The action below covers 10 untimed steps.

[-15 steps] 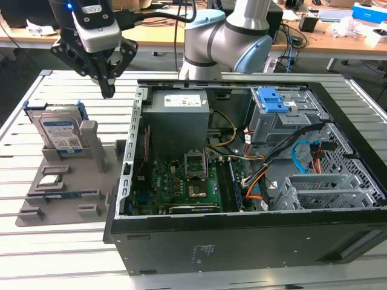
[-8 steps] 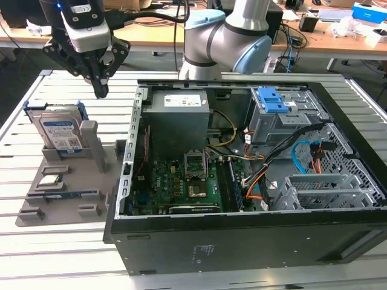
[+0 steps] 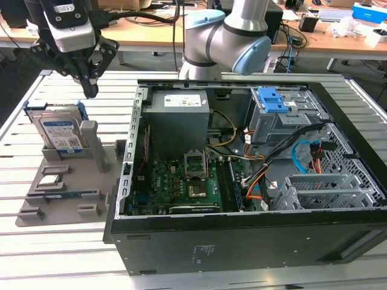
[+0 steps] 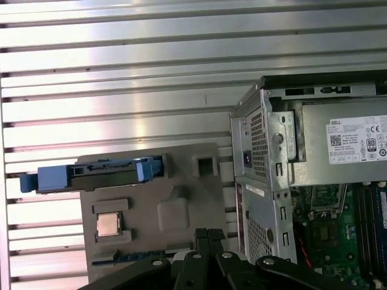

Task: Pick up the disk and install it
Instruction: 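Reach for the disk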

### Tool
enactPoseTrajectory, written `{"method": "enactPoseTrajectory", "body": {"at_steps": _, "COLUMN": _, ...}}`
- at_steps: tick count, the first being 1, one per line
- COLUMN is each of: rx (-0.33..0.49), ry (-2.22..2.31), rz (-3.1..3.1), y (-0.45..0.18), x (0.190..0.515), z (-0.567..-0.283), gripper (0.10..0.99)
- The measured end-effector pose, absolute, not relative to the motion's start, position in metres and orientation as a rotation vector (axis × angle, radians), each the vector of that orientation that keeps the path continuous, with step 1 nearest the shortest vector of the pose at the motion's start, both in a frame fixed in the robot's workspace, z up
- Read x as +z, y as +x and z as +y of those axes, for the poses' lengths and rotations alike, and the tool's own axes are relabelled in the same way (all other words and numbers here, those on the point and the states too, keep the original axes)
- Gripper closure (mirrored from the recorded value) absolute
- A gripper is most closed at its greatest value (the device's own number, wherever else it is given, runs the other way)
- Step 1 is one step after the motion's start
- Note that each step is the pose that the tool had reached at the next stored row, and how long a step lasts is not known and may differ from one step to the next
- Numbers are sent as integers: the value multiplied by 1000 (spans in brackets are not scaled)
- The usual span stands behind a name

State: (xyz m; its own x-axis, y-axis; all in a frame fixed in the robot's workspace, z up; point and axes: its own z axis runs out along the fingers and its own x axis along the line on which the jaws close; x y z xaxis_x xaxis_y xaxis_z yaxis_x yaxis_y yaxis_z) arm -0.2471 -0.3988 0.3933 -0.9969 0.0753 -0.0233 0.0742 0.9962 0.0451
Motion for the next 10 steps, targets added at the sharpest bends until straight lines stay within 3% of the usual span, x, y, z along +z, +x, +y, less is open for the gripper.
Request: {"method": "enactPoseTrajectory", "body": {"at_steps": 10, "rx": 69, "ry": 117, "rz": 3114, "y": -262, "x": 393, "z": -399, "gripper": 980}}
